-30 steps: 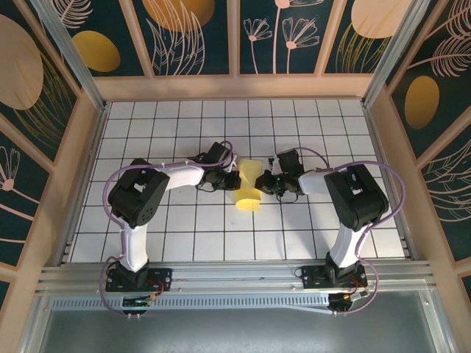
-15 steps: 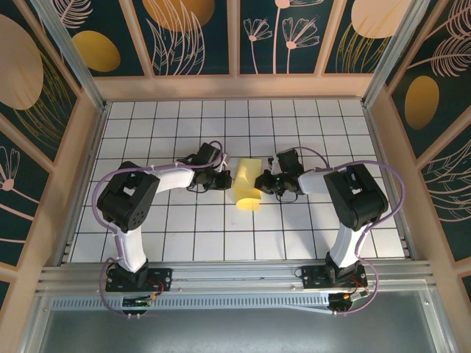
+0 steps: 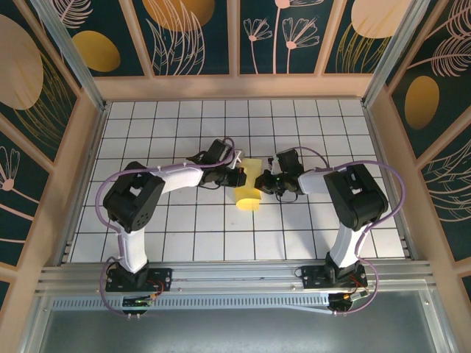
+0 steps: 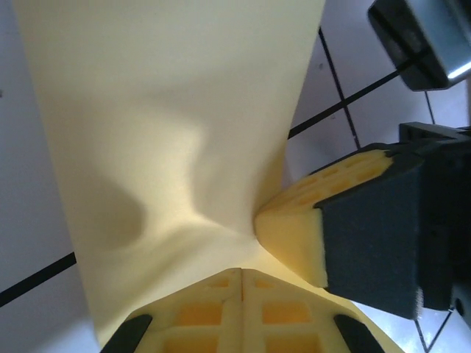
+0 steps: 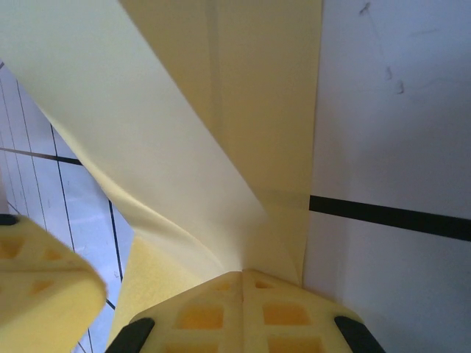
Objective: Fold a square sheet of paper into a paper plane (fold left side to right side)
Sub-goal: First fold the square sheet of paper in half at the center of the table, then hold the square sheet of paper at the center of the table.
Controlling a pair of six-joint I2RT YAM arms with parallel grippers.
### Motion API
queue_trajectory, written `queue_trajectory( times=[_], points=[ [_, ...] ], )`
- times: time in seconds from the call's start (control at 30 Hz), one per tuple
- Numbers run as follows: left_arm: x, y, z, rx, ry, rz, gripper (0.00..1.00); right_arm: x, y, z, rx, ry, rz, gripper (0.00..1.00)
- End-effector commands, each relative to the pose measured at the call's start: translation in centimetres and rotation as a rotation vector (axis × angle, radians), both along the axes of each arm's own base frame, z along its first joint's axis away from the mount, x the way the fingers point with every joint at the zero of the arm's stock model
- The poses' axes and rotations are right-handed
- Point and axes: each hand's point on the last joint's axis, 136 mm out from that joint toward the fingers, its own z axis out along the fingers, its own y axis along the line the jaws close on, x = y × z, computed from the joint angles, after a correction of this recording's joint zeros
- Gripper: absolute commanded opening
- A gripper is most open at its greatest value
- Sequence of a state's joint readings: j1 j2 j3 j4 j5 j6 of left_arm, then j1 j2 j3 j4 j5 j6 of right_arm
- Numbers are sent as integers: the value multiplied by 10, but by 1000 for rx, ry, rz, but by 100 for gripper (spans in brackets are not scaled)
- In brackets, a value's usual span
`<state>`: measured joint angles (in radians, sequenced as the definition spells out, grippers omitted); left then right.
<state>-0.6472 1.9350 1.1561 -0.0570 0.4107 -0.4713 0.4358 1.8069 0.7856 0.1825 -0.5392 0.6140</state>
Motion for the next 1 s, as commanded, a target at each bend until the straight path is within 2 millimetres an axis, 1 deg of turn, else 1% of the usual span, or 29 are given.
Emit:
queue_trajectory(
  times=[0.0, 0.23, 0.37, 0.47, 0.57, 0.8, 0.9, 0.97],
  points=[
    [1, 5, -13, 43, 18, -10, 5, -16, -25, -40, -159, 82, -38, 0],
    [-3, 12, -35, 98, 50, -3, 5, -15, -22, -39, -156, 80, -32, 0],
    [-5, 17, -42, 122, 61, 2, 5, -14, -21, -37, -150, 74, -27, 0],
    [-7, 19, -47, 134, 68, 3, 5, -11, -17, -31, -131, 59, -22, 0],
    [-9, 22, -50, 145, 72, 6, 5, -6, -9, -18, -85, 26, -13, 0],
    [-10, 23, -52, 151, 77, 7, 5, 12, 11, 33, 55, -82, 12, 0],
    [-9, 22, -51, 151, 75, 8, 5, 19, 15, 44, 88, -109, 15, 0],
    [-8, 22, -50, 150, 72, 10, 5, 23, 18, 47, 101, -119, 17, 0]
  ],
)
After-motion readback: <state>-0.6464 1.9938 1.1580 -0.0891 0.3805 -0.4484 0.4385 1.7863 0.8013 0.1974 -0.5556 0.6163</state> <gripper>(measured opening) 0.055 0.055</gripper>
